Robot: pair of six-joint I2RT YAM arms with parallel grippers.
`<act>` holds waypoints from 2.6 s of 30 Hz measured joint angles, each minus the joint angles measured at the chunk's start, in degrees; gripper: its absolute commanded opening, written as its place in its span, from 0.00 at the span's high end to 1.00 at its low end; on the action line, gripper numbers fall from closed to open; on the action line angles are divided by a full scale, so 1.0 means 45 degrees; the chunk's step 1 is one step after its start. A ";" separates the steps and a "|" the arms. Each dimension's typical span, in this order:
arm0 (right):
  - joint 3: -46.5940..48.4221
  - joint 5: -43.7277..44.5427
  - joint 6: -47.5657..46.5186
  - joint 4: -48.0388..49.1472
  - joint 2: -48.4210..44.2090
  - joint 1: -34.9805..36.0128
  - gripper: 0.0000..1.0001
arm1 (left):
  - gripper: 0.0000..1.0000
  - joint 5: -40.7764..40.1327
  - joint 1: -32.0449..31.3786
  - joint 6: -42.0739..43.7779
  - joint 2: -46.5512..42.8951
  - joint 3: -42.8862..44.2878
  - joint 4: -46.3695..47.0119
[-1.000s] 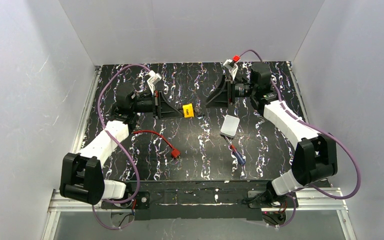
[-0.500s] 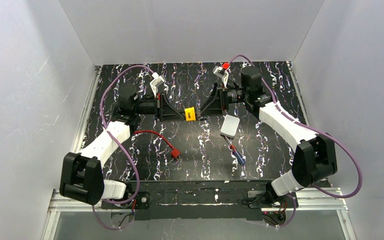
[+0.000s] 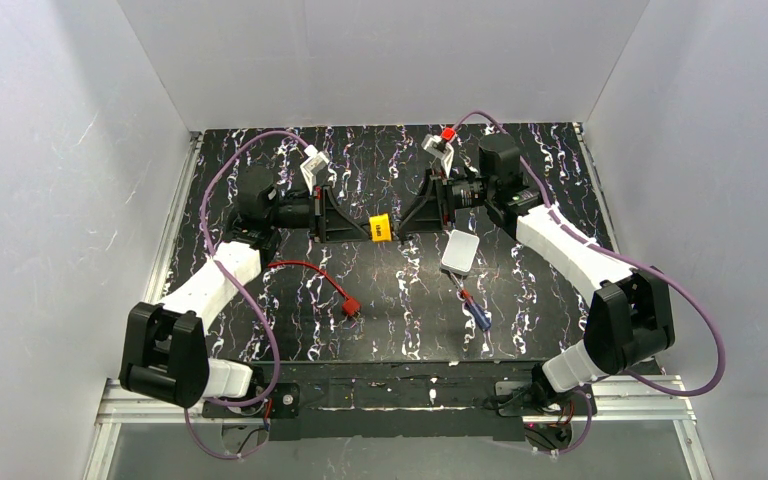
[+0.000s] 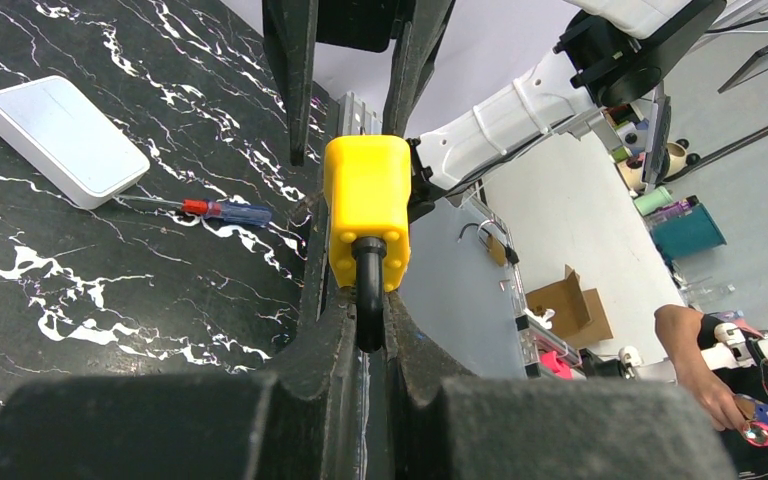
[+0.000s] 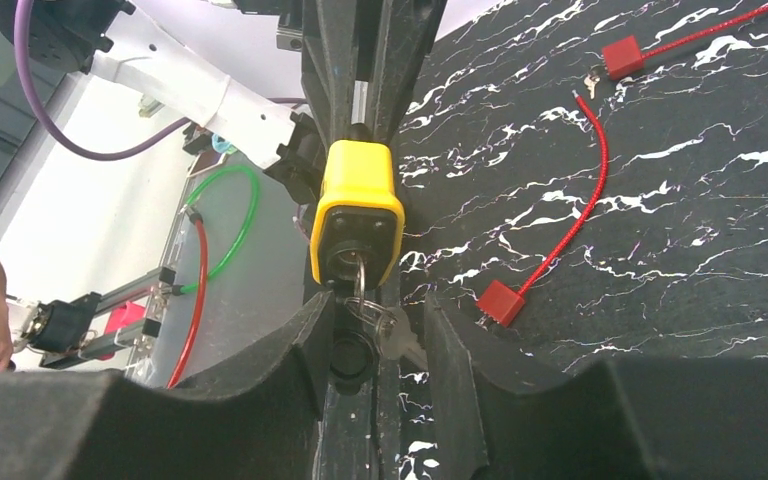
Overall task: Lock with the key
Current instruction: Lock the lock, then place the key at the center of the board.
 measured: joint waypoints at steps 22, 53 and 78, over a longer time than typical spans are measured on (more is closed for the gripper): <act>0.0000 -0.0248 -0.0296 -0.0160 -0.0019 -0.0355 0.99 | 1.00 -0.0189 0.0155 -0.0010 0.0369 0.0000 -0.0083; 0.2628 0.6003 -0.2943 -0.3113 0.5338 -0.2365 0.99 | 1.00 -0.1311 0.1015 0.0170 0.0675 -0.0097 -0.0340; 0.4755 0.6810 -0.4085 -0.3847 0.8485 -0.2045 0.11 | 1.00 -0.1049 0.1015 0.0656 0.0670 -0.0185 -0.1409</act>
